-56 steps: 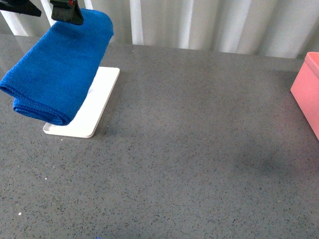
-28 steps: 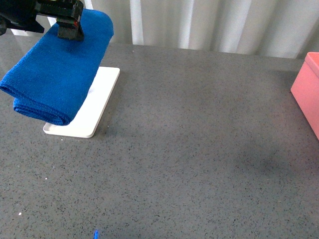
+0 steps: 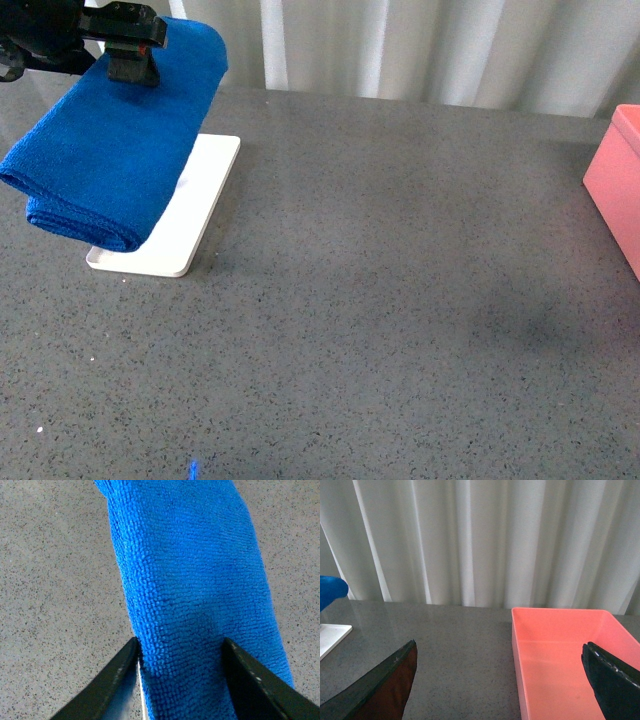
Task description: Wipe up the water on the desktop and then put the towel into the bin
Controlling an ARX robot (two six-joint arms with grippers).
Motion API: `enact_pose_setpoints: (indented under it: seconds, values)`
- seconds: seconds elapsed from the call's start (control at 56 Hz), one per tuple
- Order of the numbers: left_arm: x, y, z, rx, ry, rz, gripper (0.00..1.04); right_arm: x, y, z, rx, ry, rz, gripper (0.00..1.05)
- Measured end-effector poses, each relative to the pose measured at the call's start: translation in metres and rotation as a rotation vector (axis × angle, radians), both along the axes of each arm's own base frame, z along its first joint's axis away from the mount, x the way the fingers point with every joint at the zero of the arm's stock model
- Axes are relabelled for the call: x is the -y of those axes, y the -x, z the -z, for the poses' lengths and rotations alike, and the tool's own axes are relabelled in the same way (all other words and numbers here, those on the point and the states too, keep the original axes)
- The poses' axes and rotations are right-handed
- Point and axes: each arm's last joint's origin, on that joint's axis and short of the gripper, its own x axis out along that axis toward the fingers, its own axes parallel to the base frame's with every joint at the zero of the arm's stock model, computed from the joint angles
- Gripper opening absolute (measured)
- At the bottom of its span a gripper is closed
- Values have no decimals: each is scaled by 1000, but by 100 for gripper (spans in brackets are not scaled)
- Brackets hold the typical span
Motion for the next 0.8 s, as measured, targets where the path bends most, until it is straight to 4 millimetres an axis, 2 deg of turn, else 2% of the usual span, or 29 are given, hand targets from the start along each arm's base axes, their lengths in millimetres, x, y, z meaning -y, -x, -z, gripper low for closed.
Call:
enact_pose_setpoints:
  seconds: [0.268,0.339,0.535,0.731,0.803]
  values:
    - [0,2,-3,-14,58,30,11,0,0,0,0,0,0,98]
    - [0,4,-8,-10,84,42,3,0,0,0,0,0,0,98]
    - [-4,9,-33,30,175,61,4,0,0,0,0,0,0,98]
    - [-5,20,-80,125,289,100,4,0,0,0,0,0,0,98]
    - [-2,31,-107,179,366,145,4,0,0,0,0,0,0,98]
